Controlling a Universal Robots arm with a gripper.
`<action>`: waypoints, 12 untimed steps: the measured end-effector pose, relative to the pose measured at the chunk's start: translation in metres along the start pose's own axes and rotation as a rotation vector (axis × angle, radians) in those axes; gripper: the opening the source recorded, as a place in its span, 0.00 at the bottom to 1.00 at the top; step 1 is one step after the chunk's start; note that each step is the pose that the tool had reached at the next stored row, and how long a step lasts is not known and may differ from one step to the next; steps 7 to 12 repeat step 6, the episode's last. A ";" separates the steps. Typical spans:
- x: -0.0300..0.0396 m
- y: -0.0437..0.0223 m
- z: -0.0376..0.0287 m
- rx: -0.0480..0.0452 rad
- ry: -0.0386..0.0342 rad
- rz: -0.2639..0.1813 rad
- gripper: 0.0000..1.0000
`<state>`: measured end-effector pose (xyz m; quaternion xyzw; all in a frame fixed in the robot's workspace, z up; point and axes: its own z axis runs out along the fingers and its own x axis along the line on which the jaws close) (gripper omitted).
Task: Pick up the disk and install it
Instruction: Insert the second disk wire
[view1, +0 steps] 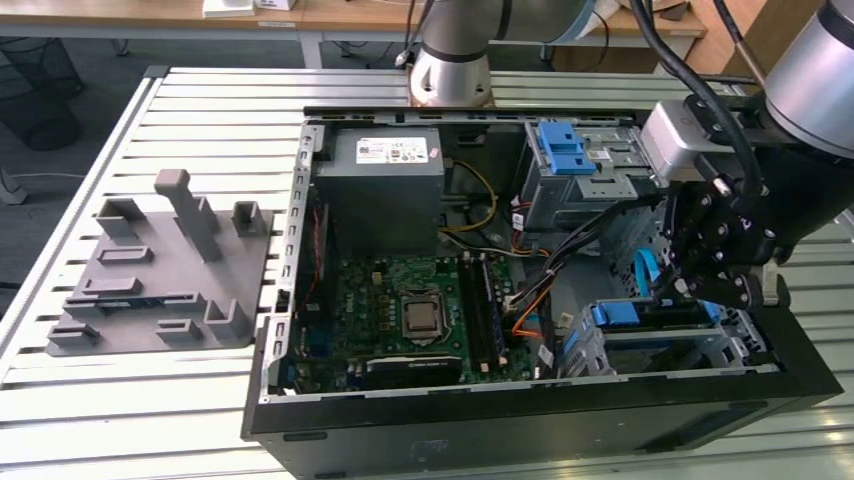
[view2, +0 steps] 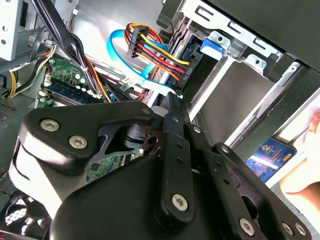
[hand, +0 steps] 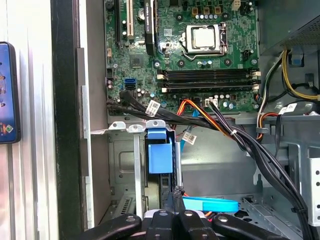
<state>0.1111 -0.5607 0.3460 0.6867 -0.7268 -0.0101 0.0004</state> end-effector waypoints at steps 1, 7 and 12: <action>0.0000 0.0000 -0.0001 0.0000 0.0001 0.000 0.11; 0.0000 0.0000 -0.0003 0.0000 0.0000 0.000 0.11; 0.0000 0.0000 -0.0003 0.0000 0.0000 0.000 0.11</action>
